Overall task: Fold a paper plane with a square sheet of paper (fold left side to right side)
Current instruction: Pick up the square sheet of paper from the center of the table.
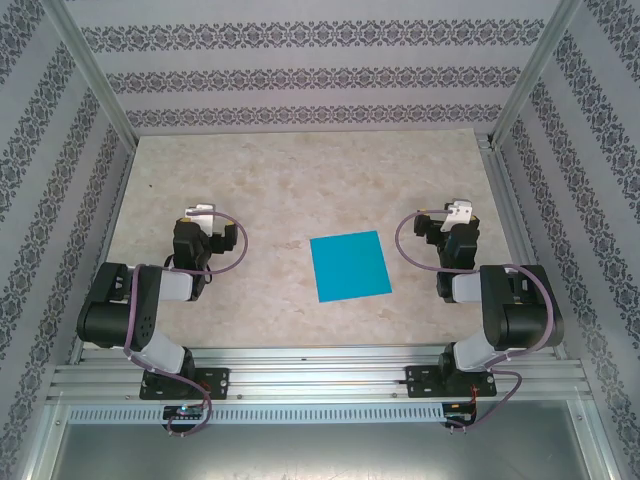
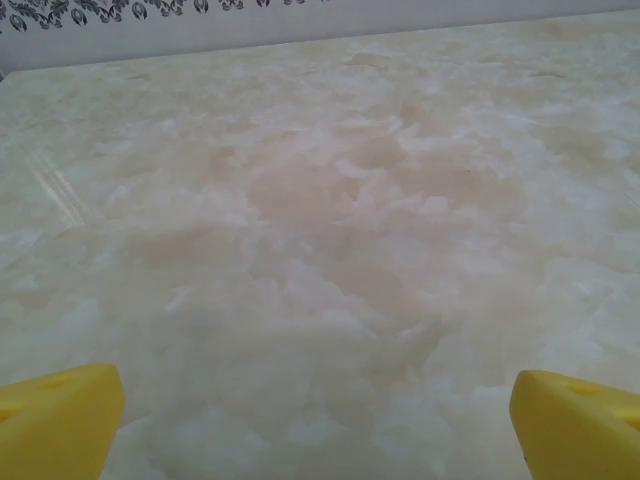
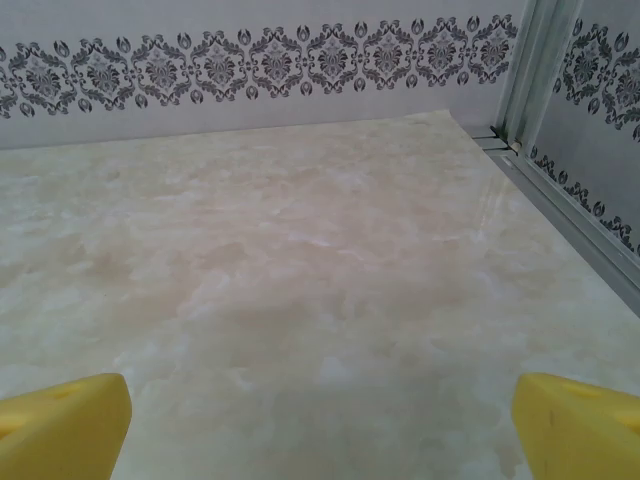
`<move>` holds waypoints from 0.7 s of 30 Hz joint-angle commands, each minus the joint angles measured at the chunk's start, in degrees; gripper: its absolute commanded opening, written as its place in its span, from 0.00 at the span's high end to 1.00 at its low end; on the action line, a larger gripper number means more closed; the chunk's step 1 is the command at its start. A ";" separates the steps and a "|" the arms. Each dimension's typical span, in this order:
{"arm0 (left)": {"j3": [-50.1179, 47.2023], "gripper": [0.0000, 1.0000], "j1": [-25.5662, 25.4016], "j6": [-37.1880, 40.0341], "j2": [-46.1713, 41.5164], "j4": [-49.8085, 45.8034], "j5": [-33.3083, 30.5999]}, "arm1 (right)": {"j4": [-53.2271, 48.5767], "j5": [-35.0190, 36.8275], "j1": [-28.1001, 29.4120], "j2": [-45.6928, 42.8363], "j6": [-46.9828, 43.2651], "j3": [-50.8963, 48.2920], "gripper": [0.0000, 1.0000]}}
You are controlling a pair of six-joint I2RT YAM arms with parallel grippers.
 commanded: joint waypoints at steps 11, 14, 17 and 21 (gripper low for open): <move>0.99 0.00 0.60 0.84 -0.21 1.59 0.96 | 2.21 0.56 0.05 0.05 -0.18 -0.48 0.02; 1.02 0.00 0.61 0.81 -0.23 1.55 1.05 | 2.13 0.56 0.09 0.05 -0.08 -0.48 0.02; 1.06 0.00 0.66 0.83 -0.25 1.47 1.07 | 2.13 0.56 0.08 0.08 -0.11 -0.48 0.02; 1.07 0.00 0.69 0.74 -0.19 1.50 1.22 | 1.95 0.56 0.09 0.06 -0.11 -0.48 0.02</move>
